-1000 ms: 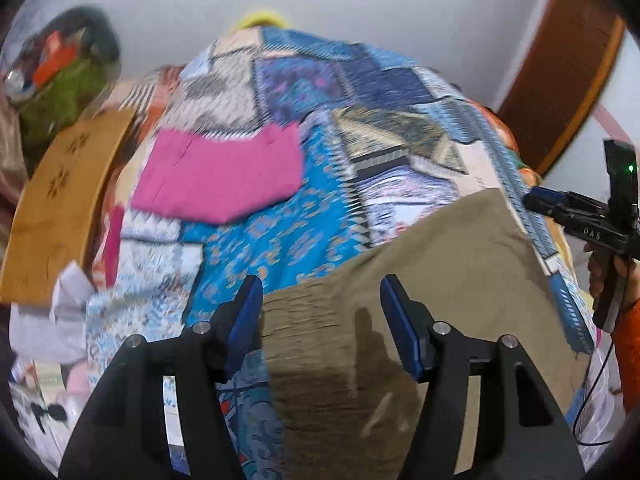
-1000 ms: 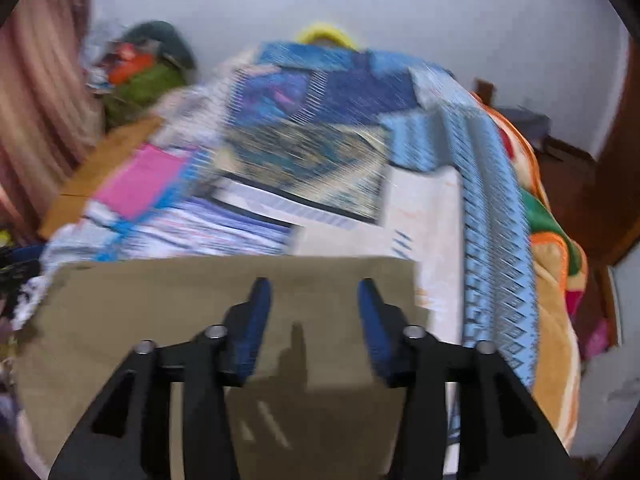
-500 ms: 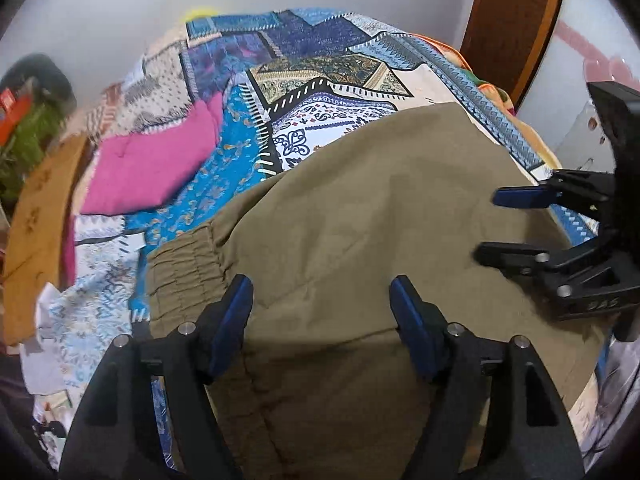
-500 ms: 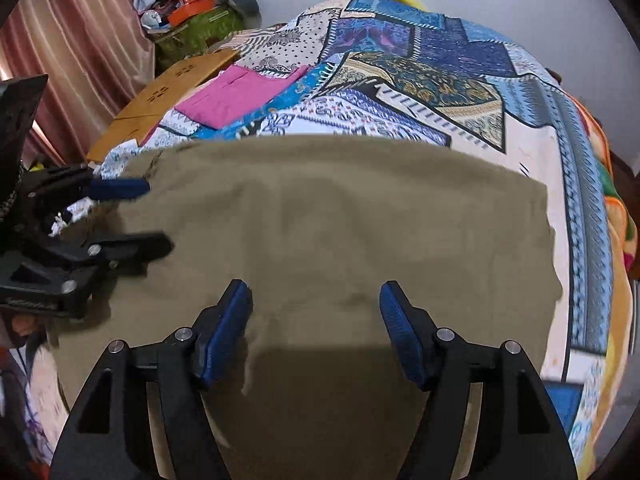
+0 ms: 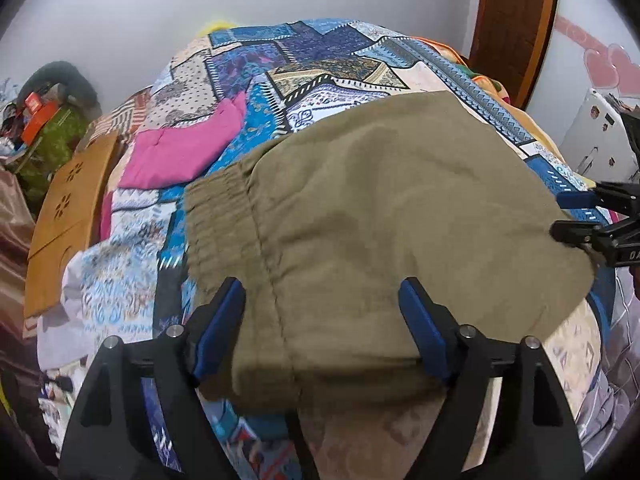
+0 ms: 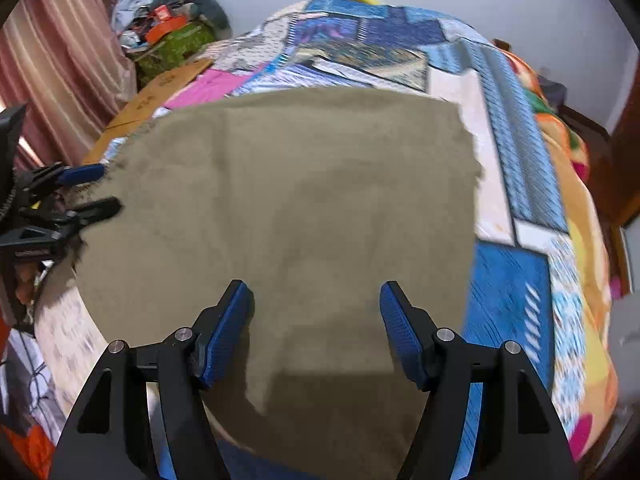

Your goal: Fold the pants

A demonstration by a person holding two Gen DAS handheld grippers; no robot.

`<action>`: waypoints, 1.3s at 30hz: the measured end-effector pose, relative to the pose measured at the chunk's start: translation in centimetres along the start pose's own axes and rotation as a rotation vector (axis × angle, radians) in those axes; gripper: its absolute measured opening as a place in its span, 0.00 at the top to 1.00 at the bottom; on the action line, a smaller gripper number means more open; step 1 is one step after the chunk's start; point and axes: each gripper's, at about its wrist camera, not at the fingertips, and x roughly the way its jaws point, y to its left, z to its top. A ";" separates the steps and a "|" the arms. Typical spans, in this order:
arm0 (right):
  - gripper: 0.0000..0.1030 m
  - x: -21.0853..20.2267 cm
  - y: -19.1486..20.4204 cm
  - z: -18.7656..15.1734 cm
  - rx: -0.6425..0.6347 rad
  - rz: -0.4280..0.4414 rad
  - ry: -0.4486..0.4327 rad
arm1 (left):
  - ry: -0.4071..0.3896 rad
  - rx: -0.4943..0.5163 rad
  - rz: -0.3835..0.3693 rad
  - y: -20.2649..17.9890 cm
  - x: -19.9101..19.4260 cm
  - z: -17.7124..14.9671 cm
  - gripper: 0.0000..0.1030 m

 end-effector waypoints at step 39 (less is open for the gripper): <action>0.37 1.7 8.3 3.7 -0.092 0.086 -0.107 | 0.095 -0.475 -0.419 4.7 -2.2 -5.3 0.20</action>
